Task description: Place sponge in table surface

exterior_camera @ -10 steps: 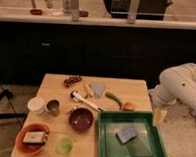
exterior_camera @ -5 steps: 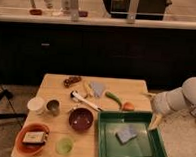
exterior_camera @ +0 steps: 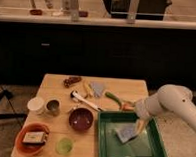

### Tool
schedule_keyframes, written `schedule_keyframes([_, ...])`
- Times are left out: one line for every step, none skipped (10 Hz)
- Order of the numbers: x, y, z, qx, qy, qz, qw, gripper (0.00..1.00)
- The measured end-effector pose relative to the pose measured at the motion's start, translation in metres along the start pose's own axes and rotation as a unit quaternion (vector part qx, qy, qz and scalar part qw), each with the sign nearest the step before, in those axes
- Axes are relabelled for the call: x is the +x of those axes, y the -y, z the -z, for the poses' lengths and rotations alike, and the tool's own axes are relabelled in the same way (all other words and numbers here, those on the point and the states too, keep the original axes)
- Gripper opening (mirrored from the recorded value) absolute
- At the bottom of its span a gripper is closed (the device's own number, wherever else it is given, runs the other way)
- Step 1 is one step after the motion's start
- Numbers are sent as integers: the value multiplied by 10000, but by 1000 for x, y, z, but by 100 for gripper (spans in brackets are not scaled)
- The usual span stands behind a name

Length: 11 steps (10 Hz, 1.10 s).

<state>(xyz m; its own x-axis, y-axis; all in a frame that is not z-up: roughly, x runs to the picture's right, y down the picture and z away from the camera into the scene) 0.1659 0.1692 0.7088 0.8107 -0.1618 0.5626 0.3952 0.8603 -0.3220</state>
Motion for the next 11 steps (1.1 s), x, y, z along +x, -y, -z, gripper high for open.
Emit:
schedule_keyframes([1, -3, -14, -126, -122, 93, 9998, 94])
schedule_keyframes([1, -6, -24, -226, -203, 143, 9994, 94])
schedule_keyframes([2, -7, -29, -274, -250, 179, 9992, 94])
schedule_keyframes([2, -7, -29, -273, -252, 169, 9992, 94])
schedule_keyframes([3, -9, -28, -271, -258, 154, 9992, 94])
schedule_keyframes([3, -8, -29, -273, -258, 155, 9992, 94])
schedule_keyframes([3, -6, -28, -292, -300, 174, 9990, 94])
schedule_keyframes([-1, -3, -31, -341, -320, 260, 9986, 94])
schedule_keyframes([-3, -1, -35, -356, -253, 363, 9984, 94])
schedule_keyframes([0, -8, -44, -457, -123, 477, 9977, 94])
schedule_keyframes([2, -13, -53, -525, -26, 547, 9971, 94])
